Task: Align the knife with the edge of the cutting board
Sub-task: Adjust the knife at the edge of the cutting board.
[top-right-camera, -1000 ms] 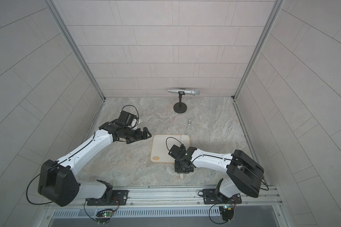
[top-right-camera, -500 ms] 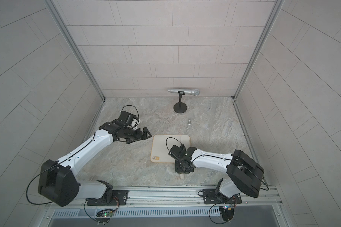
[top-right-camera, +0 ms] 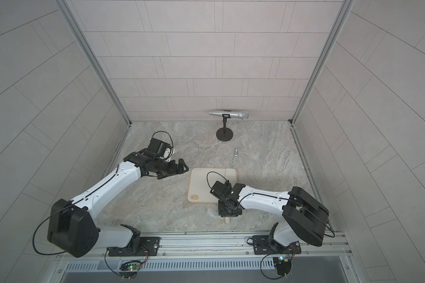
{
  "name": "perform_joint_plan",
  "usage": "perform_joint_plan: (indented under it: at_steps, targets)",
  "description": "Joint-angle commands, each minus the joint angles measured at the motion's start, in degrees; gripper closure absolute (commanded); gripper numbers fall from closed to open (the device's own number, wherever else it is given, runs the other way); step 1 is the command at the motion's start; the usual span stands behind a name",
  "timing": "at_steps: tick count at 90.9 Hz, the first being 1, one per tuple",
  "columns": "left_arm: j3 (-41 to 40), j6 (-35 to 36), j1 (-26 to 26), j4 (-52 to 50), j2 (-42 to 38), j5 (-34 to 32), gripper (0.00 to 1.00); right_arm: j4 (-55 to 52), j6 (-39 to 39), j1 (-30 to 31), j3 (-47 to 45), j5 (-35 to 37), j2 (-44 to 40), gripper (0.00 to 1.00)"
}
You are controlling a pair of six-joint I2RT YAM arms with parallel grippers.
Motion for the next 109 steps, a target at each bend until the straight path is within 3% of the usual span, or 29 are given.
perform_joint_plan:
  at_steps: [1, 45, 65, 109]
  targets:
    - [-0.55, 0.85, -0.30, -0.95, 0.39, -0.17, 0.00, -0.88, -0.26, 0.40, -0.48, 0.73, -0.83, 0.64]
    - [-0.52, 0.91, -0.30, -0.97, 0.26, -0.25, 0.00, -5.98, -2.11, 0.24, 4.29, 1.60, -4.27, 0.34]
    - [-0.43, 0.97, -0.34, -1.16, 0.37, -0.67, 0.00, -10.87, -5.31, -1.25, 8.44, 2.91, -7.01, 0.01]
    - [-0.09, 1.17, -0.23, -1.58, 0.58, -2.48, 0.00, -12.55, -14.15, -12.98, 9.99, 0.36, -15.36, 0.00]
